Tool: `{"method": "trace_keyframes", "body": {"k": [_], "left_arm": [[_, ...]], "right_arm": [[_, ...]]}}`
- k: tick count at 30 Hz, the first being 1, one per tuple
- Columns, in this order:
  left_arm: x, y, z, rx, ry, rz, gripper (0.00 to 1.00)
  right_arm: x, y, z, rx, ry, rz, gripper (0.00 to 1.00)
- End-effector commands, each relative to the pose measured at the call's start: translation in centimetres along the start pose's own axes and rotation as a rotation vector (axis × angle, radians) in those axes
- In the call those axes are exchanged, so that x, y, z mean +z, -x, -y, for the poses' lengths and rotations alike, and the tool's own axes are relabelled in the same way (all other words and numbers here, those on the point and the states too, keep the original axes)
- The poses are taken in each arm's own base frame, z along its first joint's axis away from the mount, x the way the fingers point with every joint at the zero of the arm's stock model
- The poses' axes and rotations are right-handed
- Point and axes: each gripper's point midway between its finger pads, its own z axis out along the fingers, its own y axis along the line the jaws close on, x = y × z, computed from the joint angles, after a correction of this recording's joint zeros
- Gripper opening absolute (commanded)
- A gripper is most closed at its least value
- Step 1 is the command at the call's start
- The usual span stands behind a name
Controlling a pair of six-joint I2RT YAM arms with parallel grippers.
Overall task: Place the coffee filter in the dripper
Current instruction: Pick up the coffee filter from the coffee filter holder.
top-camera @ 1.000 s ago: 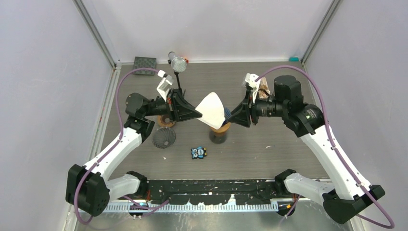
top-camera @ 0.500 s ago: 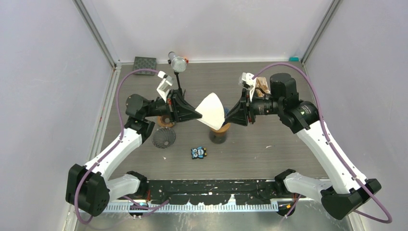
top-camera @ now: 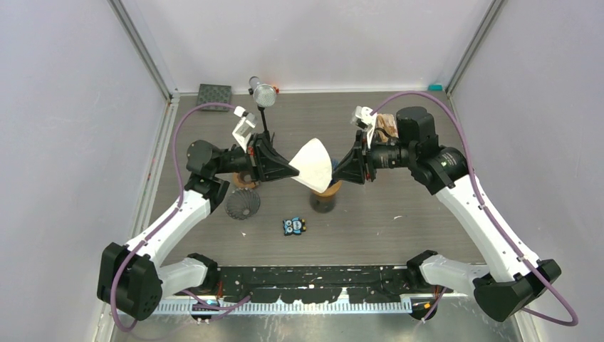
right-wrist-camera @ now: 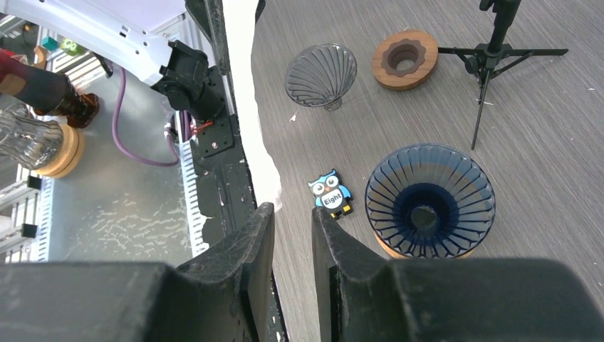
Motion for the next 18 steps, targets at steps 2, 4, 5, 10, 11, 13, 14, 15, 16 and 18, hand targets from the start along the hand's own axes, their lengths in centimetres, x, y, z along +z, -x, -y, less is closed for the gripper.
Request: {"method": "trace_keyframes", "body": {"k": [2,4,5,10,11,13,14,15,16,18], "left_arm": [[-0.2,0.6,1.0,0.081,-0.021,0.015,0.00],[-0.2,0.7,0.9,0.081,-0.019,0.017,0.00],[-0.2,0.6,0.9,0.082,-0.019,0.017,0.00],[-0.2,0.6,0.8,0.087,-0.014,0.019,0.00],[-0.2,0.5,0.7,0.090,-0.013,0.020,0.00],[-0.2,0.5,0.5,0.090,-0.007,0.020,0.00],[-0.2,0.5,0.4,0.089,-0.003,0.021,0.00],[-0.2,0.4,0.3,0.090,0.000,0.022,0.00],[-0.2,0.5,0.2,0.090,0.003,0.024,0.00],[-0.1,0.4,0.0,0.088,0.009,0.027,0.00]], "right_arm": [[0.3,1.0,-0.3,-0.012,0.042,0.030,0.31],[0.4,1.0,-0.4,-0.004,0.052,0.030,0.31],[0.5,1.0,-0.4,-0.001,0.058,0.029,0.31],[0.7,1.1,-0.9,0.013,0.097,0.034,0.31],[0.7,1.2,-0.9,0.015,0.105,0.035,0.31],[0.8,1.2,-1.1,0.022,0.121,0.038,0.31],[0.8,1.2,-1.2,0.025,0.129,0.039,0.31],[0.9,1.2,-1.2,0.031,0.136,0.040,0.31],[1.1,1.2,-1.2,0.039,0.142,0.041,0.31],[1.4,1.2,-1.1,0.053,0.159,0.044,0.31]]}}
